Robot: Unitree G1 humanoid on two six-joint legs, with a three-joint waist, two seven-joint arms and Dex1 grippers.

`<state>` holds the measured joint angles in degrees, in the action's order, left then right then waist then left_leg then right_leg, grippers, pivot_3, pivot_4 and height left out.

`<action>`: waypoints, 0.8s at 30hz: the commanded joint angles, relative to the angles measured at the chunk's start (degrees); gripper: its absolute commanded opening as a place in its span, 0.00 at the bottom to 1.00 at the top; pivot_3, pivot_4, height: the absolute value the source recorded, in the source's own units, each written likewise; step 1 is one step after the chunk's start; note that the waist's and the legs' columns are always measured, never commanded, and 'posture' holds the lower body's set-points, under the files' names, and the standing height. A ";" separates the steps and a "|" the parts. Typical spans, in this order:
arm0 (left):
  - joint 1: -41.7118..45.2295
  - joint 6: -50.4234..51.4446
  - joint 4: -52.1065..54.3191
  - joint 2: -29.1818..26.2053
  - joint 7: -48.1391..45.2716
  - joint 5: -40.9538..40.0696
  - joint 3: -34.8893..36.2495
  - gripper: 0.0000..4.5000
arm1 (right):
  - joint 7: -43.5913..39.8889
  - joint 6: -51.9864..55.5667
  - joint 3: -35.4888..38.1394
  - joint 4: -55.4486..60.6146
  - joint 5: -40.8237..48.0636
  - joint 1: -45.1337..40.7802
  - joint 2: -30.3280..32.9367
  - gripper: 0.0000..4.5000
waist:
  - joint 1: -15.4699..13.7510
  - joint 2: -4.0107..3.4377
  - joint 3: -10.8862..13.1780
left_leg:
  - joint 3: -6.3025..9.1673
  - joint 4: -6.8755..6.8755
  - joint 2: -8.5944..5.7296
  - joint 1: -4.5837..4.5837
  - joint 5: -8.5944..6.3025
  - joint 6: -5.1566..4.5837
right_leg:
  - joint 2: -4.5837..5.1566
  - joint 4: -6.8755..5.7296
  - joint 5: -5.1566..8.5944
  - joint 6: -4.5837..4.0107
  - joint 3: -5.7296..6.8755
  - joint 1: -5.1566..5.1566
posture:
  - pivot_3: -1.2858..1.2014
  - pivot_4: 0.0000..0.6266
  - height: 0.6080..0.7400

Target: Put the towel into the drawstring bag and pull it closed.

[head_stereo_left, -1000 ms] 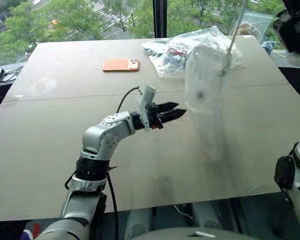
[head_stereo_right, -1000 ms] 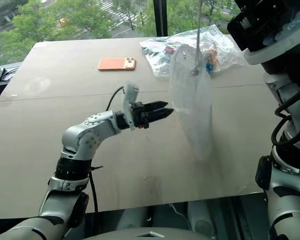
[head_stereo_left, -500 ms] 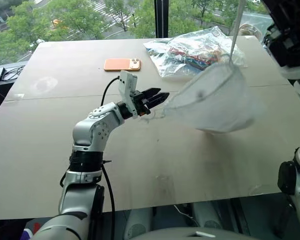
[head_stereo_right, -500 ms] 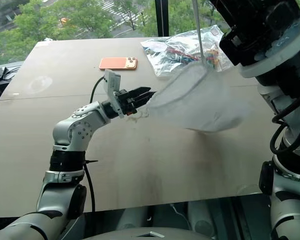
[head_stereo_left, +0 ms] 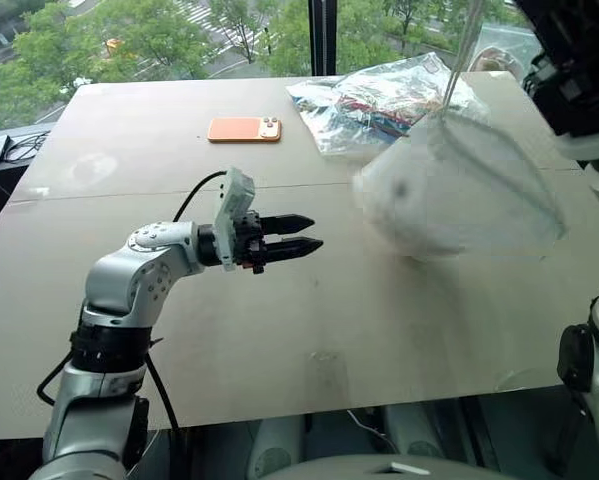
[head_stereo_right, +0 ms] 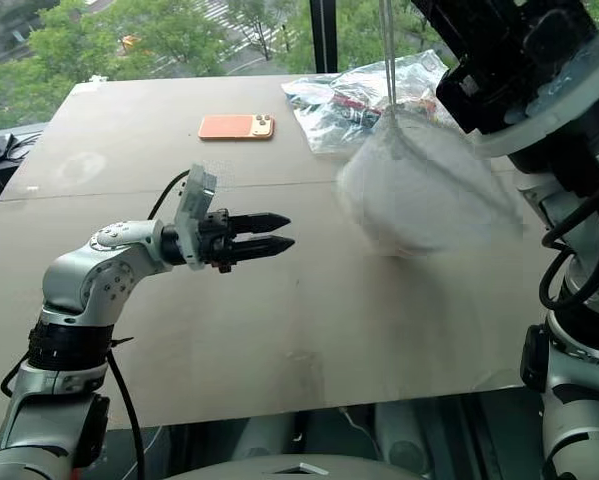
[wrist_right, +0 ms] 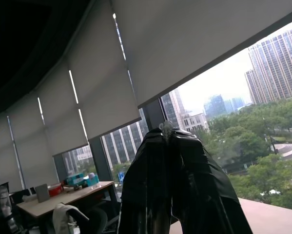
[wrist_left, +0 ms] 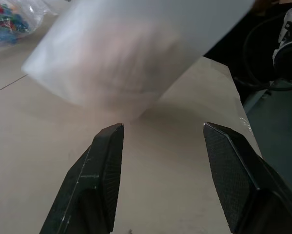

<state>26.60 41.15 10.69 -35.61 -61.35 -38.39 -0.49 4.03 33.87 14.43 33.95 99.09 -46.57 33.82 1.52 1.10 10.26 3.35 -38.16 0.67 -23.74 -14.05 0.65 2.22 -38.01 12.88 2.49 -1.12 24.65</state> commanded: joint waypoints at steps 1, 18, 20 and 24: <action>-1.32 -0.40 5.92 2.00 1.79 0.88 -4.03 0.58 | -0.41 -1.78 0.90 1.52 0.58 -0.51 0.40 0.00 | -0.08 0.00 0.00 | 0.00 0.00 0.00 0.00 0.00 0.00 | 0.00 0.00 0.00 0.00 0.00 0.00 | 0.52 0.24 1.00; 3.02 -0.99 1.40 9.70 12.15 -0.71 0.81 0.58 | -0.58 -1.61 0.33 1.04 1.38 -1.08 1.66 0.00 | -0.56 -0.01 0.00 | -0.02 0.01 0.03 0.02 0.00 0.00 | -0.07 -0.01 0.00 -0.01 -0.03 0.00 | 0.52 0.24 1.00; 4.06 -0.13 0.72 10.69 13.46 -2.18 2.61 0.58 | -0.73 -1.61 0.24 1.03 1.27 -1.12 1.58 0.00 | -0.64 -0.01 0.00 | -0.01 0.00 0.03 0.01 0.00 0.00 | -0.07 -0.01 0.00 0.00 -0.01 0.00 | 0.52 0.24 1.00; 2.77 4.30 3.97 8.18 10.66 -6.19 2.89 0.58 | -0.91 -1.76 -0.02 0.99 1.05 -1.34 1.45 0.00 | -0.44 -0.01 0.00 | 0.00 -0.01 0.03 0.01 0.00 0.00 | -0.07 -0.01 0.00 0.00 -0.01 0.00 | 0.52 0.24 1.00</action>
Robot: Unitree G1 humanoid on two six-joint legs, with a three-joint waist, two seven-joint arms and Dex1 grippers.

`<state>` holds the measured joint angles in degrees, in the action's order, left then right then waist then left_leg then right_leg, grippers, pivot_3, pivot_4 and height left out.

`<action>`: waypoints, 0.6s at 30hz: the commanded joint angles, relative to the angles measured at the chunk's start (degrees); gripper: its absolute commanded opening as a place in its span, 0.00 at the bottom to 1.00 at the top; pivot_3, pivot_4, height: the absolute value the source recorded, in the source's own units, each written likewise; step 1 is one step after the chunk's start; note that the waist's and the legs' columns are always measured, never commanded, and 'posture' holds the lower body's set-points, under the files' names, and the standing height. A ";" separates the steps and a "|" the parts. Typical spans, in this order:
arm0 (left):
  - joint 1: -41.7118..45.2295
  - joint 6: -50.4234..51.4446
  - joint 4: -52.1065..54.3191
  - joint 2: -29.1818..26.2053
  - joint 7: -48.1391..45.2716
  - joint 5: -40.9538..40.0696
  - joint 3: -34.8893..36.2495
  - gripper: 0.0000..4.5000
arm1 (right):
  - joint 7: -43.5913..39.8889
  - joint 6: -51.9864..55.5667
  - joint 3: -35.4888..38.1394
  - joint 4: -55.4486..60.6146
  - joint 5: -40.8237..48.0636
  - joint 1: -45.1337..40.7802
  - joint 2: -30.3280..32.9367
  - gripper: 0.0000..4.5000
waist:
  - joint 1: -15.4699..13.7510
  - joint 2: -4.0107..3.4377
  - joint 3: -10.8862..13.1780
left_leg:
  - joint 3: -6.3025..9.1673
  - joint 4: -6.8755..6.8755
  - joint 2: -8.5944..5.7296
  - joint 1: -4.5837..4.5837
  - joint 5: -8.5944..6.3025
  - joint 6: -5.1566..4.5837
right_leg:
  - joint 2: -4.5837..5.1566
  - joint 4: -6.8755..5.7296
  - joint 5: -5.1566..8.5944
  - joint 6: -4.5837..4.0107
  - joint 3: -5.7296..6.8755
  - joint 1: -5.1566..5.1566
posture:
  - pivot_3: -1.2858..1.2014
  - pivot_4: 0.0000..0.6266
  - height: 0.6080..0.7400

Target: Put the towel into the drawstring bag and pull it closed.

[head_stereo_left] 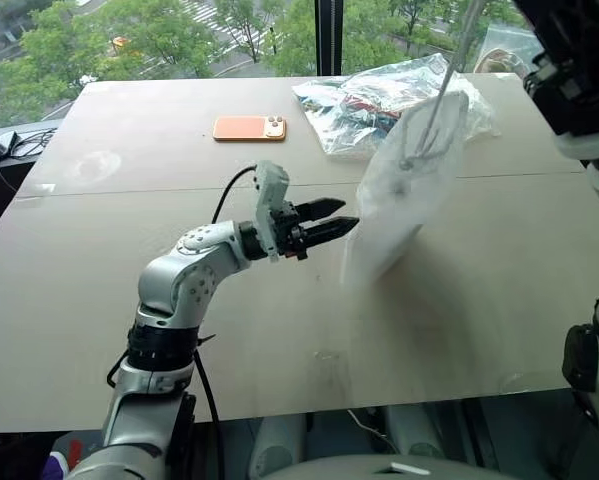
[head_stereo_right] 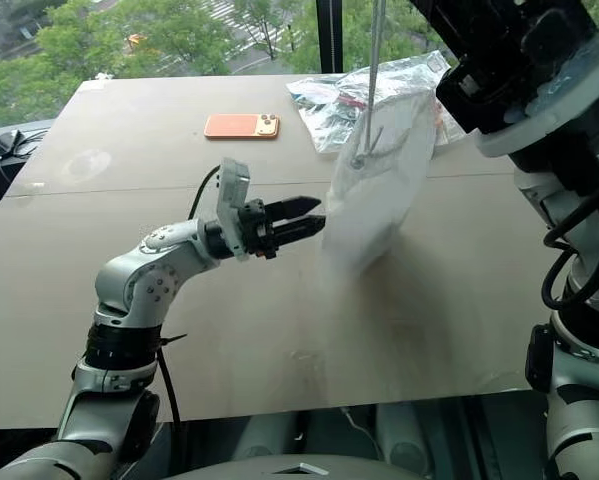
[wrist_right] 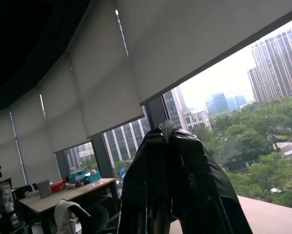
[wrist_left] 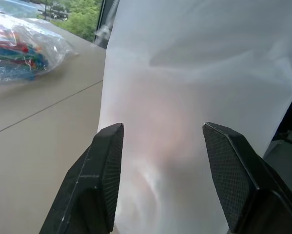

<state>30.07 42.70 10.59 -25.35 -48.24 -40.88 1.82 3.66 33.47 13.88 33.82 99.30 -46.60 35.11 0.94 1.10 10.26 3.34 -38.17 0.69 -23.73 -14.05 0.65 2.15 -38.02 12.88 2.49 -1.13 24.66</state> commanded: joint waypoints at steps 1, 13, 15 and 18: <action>-1.24 3.37 4.98 -2.79 -3.26 -4.53 0.48 0.58 | -0.58 -1.37 0.46 1.10 0.76 -1.33 0.13 0.00 | 0.25 -0.01 0.00 | 0.00 0.01 0.00 0.00 0.00 0.00 | 0.00 0.00 0.00 0.00 -0.01 0.00 | 0.52 0.24 1.00; 3.06 18.78 2.15 -3.72 6.72 -32.75 11.27 0.58 | -2.35 -1.27 -0.08 0.04 -0.26 -1.61 -0.12 0.00 | 0.12 -0.02 0.01 | 0.01 -0.05 -0.02 0.02 0.00 0.00 | 0.01 0.01 0.01 0.01 0.01 -0.05 | 0.52 0.24 1.00; 2.21 16.64 1.94 -3.69 8.07 -28.08 9.21 0.58 | -2.58 -1.31 -0.14 -0.37 -1.06 -1.80 -0.12 0.00 | 0.04 -0.01 0.01 | 0.00 -0.03 -0.02 0.03 0.00 0.00 | 0.01 0.02 0.01 0.01 -0.01 -0.05 | 0.52 0.24 1.00; 0.85 16.13 4.28 -4.21 6.01 -26.64 7.23 0.58 | -2.17 -1.48 -0.49 -1.37 -3.69 -2.48 -0.14 0.00 | 0.04 -0.01 0.01 | 0.04 -0.03 -0.02 0.03 0.00 0.00 | 0.00 -0.01 0.00 0.00 0.03 -0.05 | 0.52 0.24 1.00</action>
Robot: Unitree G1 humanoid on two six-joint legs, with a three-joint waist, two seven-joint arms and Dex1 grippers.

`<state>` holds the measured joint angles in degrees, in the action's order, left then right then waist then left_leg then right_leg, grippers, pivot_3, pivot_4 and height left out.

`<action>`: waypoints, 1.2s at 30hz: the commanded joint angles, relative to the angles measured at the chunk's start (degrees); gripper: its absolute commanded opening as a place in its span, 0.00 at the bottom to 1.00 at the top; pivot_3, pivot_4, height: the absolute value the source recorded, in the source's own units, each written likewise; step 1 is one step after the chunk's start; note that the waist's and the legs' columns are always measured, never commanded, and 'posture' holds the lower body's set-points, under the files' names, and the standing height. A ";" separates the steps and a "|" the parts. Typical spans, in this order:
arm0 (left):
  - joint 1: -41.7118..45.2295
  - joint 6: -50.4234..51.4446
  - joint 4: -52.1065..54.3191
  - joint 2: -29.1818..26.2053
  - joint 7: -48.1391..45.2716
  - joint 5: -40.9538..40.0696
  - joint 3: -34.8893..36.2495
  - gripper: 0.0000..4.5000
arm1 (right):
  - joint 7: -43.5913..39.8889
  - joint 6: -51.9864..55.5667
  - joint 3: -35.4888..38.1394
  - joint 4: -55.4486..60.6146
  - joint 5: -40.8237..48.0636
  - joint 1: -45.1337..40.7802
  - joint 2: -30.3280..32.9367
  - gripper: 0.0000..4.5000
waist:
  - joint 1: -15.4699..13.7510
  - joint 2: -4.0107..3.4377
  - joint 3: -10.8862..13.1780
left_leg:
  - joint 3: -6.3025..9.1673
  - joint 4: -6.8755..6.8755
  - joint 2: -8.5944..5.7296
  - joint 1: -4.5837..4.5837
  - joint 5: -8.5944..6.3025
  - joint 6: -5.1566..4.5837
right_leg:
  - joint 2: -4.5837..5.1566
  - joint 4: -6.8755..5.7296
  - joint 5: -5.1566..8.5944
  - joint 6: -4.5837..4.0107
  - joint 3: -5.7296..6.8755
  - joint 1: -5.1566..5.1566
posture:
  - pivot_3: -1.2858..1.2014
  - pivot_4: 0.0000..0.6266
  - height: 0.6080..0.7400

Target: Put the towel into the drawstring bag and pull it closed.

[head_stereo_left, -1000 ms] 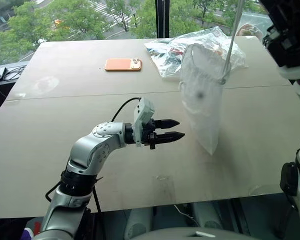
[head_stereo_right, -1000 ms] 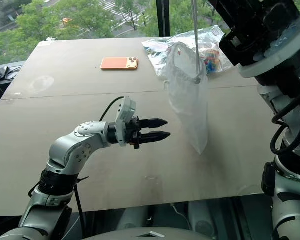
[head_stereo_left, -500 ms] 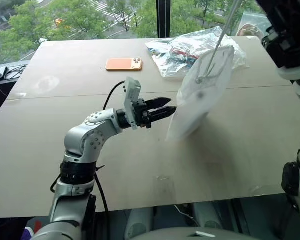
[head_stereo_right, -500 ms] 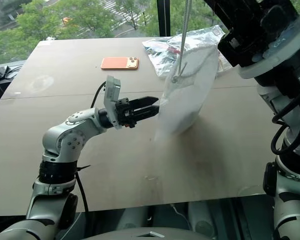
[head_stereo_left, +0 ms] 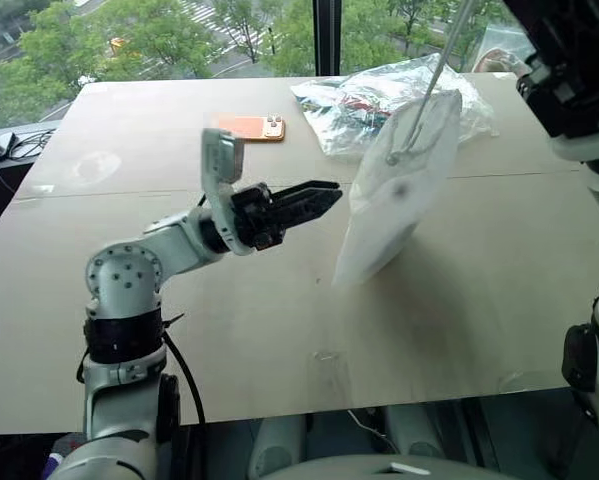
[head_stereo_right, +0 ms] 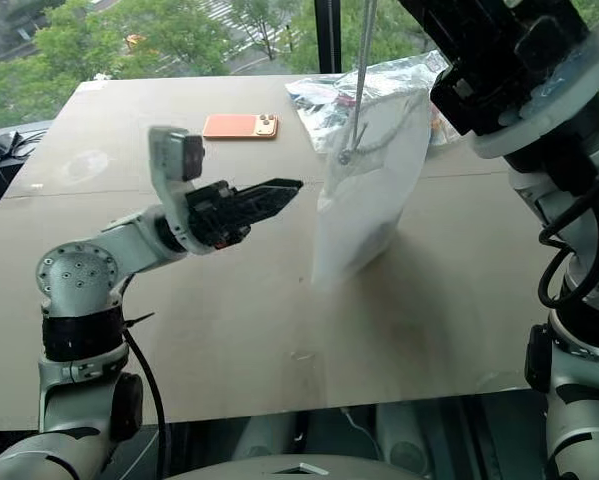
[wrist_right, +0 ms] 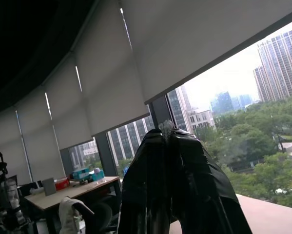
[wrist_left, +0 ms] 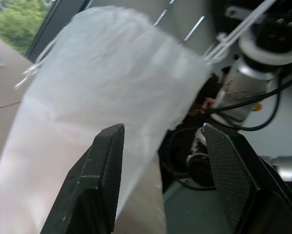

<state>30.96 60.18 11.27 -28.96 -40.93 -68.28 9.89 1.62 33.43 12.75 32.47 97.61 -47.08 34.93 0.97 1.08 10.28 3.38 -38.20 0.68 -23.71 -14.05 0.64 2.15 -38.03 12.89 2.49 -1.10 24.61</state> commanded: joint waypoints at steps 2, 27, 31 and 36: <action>-0.37 -0.34 4.48 -0.66 -1.58 0.40 -1.87 0.58 | 0.66 -1.69 0.28 -1.29 -4.96 -2.88 -0.10 0.00 | 0.01 0.00 0.00 | 0.00 0.00 0.01 -0.01 0.00 0.00 | -0.01 0.00 0.00 0.00 0.00 0.01 | 0.52 0.24 1.00; 3.03 -18.18 -4.69 3.75 -0.61 22.82 -4.55 0.58 | -0.95 4.86 -8.55 -10.40 -30.20 -5.97 -2.55 0.00 | -0.15 -0.04 0.03 | -0.06 0.04 -0.06 -0.07 0.00 0.00 | 0.09 0.06 -0.01 0.01 -0.01 0.04 | 0.52 0.24 1.00; 0.81 -16.52 -0.37 5.90 -0.20 21.83 -6.65 0.58 | -2.24 5.30 -7.46 -9.53 -28.71 -7.72 -5.52 0.00 | -0.02 -0.07 0.05 | -0.05 0.15 -0.06 -0.09 0.00 0.00 | 0.09 0.08 -0.01 0.01 -0.02 0.11 | 0.52 0.24 1.00; 3.63 -24.52 -6.01 10.02 6.15 30.25 -6.73 0.58 | -4.03 6.66 -5.59 -9.80 -26.01 -10.10 -6.56 0.00 | -0.20 -0.07 0.05 | -0.01 0.16 -0.04 -0.04 0.00 0.00 | 0.08 0.05 -0.01 0.00 0.03 0.09 | 0.52 0.24 1.00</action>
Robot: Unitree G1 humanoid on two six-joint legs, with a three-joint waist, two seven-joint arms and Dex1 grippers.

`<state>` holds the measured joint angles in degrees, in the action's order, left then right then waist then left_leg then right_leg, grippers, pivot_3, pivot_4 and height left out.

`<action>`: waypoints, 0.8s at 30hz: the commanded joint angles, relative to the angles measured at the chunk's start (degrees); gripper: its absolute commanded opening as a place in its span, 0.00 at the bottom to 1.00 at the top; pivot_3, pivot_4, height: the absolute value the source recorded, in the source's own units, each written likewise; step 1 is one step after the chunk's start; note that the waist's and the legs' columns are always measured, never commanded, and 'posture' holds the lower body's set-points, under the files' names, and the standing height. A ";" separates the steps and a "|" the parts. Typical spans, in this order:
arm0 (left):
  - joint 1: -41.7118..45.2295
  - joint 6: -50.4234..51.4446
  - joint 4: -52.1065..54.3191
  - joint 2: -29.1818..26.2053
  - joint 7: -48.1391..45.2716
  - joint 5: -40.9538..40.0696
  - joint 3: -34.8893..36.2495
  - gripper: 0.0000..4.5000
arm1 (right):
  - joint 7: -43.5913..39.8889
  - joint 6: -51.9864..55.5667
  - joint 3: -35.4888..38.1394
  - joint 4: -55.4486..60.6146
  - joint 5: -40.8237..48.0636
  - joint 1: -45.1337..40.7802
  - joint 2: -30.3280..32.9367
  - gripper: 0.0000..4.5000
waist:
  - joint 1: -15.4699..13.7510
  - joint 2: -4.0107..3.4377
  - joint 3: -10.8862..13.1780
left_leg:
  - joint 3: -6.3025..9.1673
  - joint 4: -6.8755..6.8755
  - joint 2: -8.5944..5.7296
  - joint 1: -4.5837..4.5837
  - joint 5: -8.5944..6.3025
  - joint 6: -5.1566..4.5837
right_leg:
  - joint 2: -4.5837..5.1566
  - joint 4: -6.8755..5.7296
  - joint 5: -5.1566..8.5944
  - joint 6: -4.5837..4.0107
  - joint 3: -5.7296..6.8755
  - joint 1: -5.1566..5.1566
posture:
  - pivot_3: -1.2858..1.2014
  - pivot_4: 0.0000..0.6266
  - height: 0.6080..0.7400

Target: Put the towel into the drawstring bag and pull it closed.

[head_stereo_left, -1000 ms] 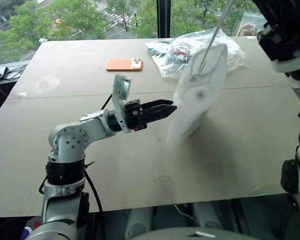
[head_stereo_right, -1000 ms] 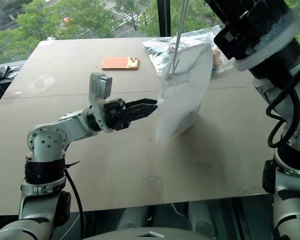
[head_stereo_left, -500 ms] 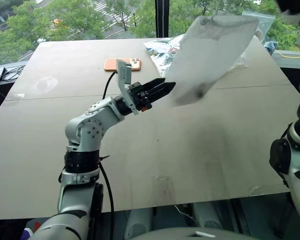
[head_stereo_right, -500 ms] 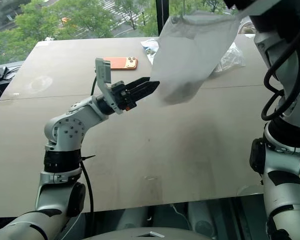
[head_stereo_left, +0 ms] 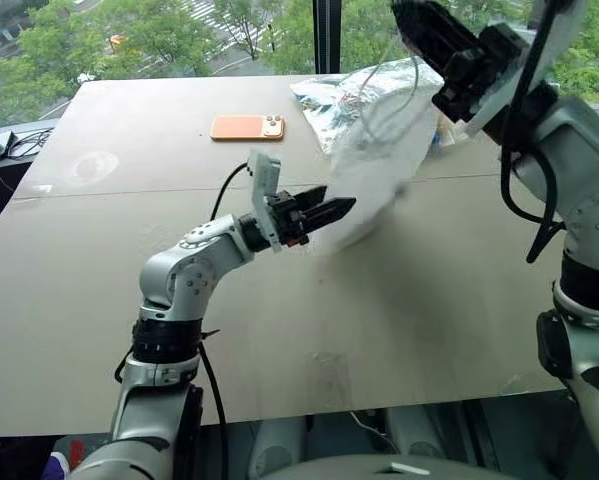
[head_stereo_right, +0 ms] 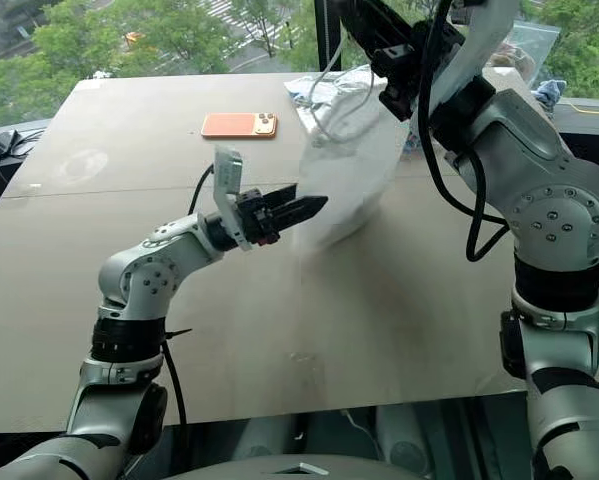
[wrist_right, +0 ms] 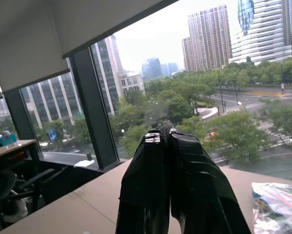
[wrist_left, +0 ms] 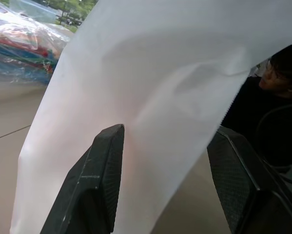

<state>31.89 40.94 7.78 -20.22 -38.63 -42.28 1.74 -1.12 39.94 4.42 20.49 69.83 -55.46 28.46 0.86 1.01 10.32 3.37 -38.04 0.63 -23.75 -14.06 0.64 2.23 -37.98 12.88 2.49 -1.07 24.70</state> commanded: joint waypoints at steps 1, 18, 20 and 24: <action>3.87 -6.83 -4.45 1.94 5.16 5.53 2.14 0.58 | -1.53 0.49 2.96 2.33 2.28 -1.74 -0.16 0.00 | -0.19 0.00 0.00 | 0.03 -0.03 0.00 0.00 0.00 0.00 | 0.00 0.00 0.00 0.00 0.03 -0.03 | 0.52 0.24 1.00; 10.97 -17.59 -15.06 1.39 6.81 14.11 6.18 0.58 | -3.49 -0.85 8.31 1.28 14.66 -9.90 -2.19 0.00 | 0.01 0.00 0.00 | 0.03 -0.04 -0.01 -0.03 0.00 -0.01 | 0.00 0.00 0.00 0.01 0.05 -0.02 | 0.52 0.24 1.00; 11.50 -18.49 -15.98 1.22 8.08 15.17 6.76 0.58 | -3.08 -1.06 8.38 0.28 13.16 -10.18 -1.83 0.00 | 0.03 0.00 0.00 | 0.03 -0.04 -0.01 -0.03 0.00 -0.01 | 0.00 0.01 0.00 0.01 0.05 -0.02 | 0.52 0.24 1.00; 11.33 -18.18 -15.88 1.38 7.54 15.03 6.56 0.58 | -2.96 -1.52 7.64 -1.08 9.59 -10.28 -1.90 0.00 | 0.06 0.00 0.00 | -0.01 -0.03 -0.01 -0.03 0.00 -0.01 | 0.01 0.01 -0.01 0.01 0.02 -0.02 | 0.52 0.24 1.00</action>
<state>42.67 23.61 -9.42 -18.61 -30.81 -27.52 8.21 -3.89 39.80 11.00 18.86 80.27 -64.56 26.47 0.93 1.01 10.33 3.37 -38.07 0.62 -23.77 -14.06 0.64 2.23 -37.98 12.87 2.50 -1.05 24.68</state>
